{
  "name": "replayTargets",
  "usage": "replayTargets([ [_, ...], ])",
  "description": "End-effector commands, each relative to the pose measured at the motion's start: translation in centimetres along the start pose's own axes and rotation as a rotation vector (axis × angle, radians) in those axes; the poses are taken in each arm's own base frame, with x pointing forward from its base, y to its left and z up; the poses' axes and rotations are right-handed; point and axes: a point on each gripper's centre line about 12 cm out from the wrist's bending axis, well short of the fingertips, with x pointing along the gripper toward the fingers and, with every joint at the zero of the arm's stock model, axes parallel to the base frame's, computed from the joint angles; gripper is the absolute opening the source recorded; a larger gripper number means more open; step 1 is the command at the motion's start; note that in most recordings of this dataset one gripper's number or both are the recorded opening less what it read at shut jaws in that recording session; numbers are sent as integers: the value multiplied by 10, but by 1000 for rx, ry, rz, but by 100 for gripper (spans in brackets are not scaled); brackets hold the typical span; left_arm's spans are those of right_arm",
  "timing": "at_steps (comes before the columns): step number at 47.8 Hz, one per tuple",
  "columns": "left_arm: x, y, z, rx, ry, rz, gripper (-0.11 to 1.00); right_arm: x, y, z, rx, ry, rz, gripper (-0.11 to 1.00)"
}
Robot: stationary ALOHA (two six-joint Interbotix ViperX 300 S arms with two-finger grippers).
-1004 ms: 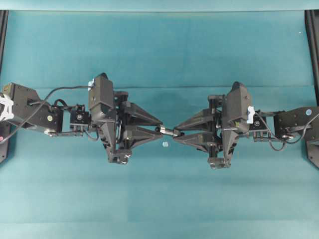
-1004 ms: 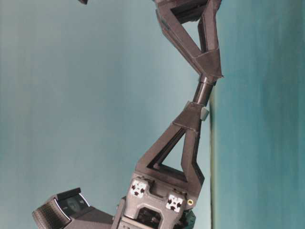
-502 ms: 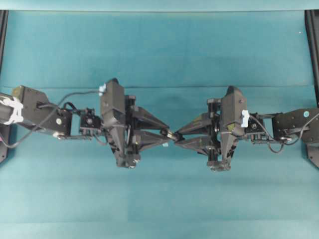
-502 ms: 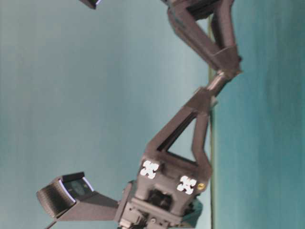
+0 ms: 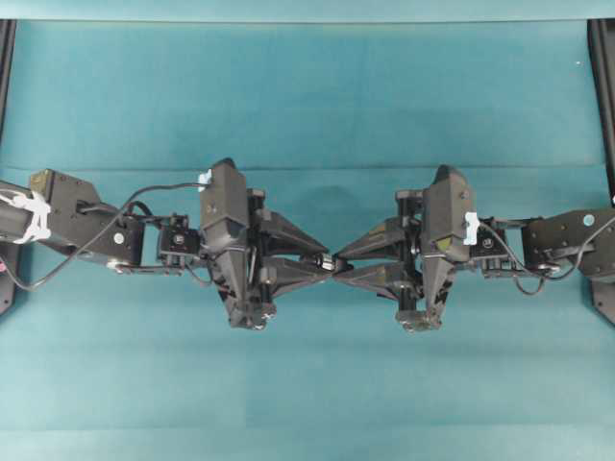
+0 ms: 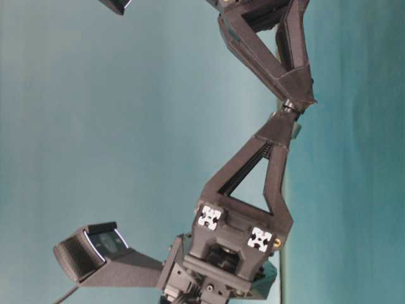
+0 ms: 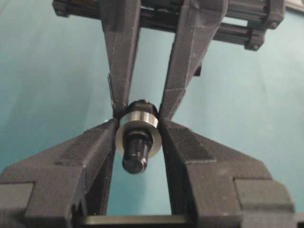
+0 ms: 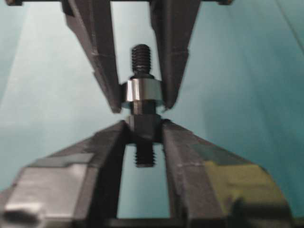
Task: Insert the washer onto the shaft with both hands.
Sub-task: 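Push the washer over the shaft's threaded end down to its shoulder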
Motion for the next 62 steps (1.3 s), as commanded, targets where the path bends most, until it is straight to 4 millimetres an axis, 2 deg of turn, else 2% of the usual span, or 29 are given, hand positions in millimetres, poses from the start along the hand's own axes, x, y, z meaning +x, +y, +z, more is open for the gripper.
replayTargets([
  [1, 3, -5, 5, 7, -8, -13, 37, 4, 0, 11, 9, -39, 1, 0],
  [62, 11, 6, 20, -7, -12, 22, 37, 6, 0, 11, 8, -31, 0, 0],
])
